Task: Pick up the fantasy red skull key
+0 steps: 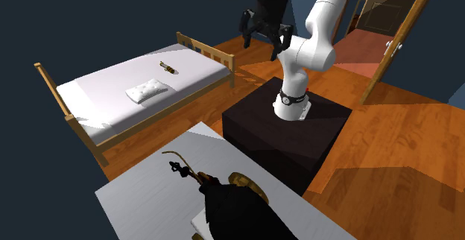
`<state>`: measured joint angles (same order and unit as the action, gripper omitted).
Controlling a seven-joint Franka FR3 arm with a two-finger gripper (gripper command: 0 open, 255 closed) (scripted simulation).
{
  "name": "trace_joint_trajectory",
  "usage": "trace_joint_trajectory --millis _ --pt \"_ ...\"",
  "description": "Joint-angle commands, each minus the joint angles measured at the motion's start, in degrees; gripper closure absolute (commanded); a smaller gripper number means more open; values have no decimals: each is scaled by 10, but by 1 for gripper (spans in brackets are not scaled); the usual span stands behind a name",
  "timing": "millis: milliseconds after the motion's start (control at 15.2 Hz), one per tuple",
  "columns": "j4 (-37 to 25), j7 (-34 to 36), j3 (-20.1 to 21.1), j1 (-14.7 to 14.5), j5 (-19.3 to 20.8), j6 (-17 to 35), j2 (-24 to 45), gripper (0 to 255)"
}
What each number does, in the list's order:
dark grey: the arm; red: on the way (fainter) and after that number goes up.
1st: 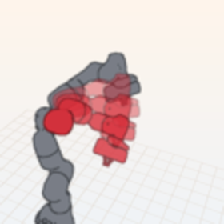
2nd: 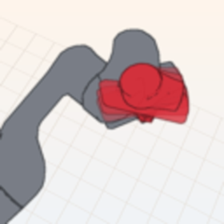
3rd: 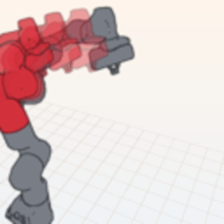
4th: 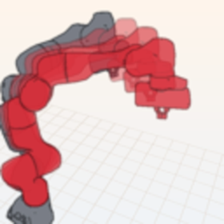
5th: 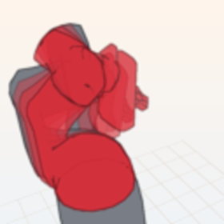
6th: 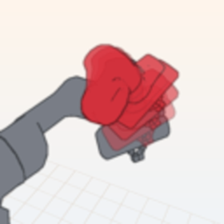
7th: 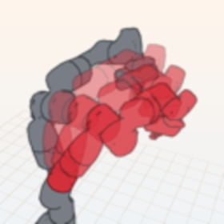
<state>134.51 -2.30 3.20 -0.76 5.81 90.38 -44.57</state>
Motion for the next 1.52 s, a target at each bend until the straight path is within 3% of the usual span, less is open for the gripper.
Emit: trace_joint_trajectory --millis 0,660,1452 --pt "0 0 0 0 0 0 0 0" --pt "11 236 60 58 -39 151 178 0" --pt "-68 494 77 111 -38 298 437 0"
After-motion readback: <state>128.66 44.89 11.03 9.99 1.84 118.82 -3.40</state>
